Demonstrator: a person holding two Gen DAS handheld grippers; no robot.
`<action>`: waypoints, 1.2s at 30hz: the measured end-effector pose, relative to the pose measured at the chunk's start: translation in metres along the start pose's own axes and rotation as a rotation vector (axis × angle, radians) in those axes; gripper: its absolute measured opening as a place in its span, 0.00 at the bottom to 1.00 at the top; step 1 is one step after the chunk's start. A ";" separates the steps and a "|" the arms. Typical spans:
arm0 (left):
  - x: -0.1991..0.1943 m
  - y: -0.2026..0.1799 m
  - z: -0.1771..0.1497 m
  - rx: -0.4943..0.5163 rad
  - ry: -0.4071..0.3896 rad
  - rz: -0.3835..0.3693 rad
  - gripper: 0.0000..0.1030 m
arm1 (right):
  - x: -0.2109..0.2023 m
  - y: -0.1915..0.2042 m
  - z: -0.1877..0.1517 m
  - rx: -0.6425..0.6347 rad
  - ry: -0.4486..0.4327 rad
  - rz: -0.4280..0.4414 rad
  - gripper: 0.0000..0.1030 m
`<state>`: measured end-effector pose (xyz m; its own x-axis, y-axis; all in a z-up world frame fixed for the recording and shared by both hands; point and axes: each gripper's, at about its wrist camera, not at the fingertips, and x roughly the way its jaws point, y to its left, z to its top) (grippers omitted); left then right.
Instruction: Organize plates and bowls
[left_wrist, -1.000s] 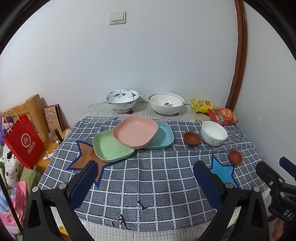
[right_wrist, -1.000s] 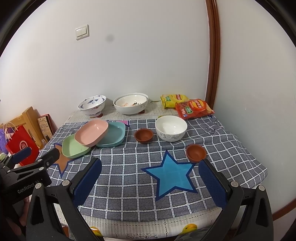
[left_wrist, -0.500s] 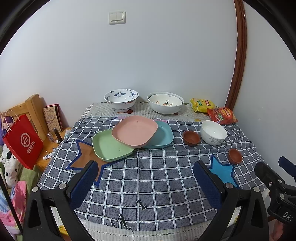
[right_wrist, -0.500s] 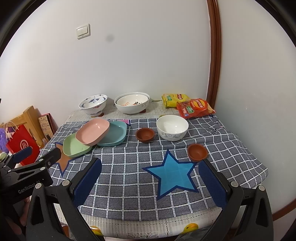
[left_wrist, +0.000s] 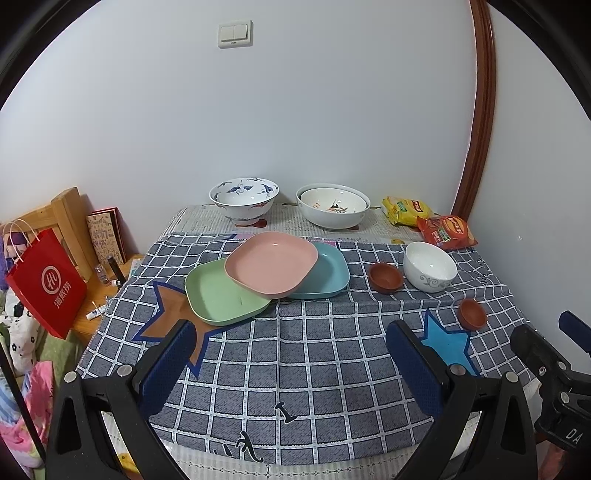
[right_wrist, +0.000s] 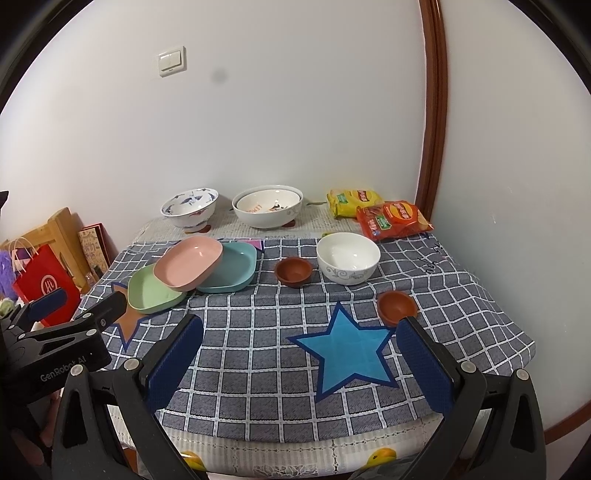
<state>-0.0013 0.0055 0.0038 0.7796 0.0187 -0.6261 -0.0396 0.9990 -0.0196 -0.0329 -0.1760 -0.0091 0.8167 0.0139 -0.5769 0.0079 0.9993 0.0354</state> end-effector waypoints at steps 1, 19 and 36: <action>0.002 0.000 0.001 0.000 0.001 0.000 1.00 | 0.001 0.000 0.001 -0.001 0.002 -0.002 1.00; 0.057 0.019 0.012 -0.028 0.080 0.023 1.00 | 0.053 0.000 0.014 0.000 0.072 0.016 0.99; 0.126 0.065 0.025 -0.071 0.169 0.058 0.94 | 0.127 0.026 0.029 0.010 0.156 0.074 0.87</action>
<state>0.1103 0.0738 -0.0570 0.6589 0.0635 -0.7495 -0.1302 0.9910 -0.0306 0.0881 -0.1490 -0.0575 0.7155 0.0933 -0.6923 -0.0422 0.9950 0.0904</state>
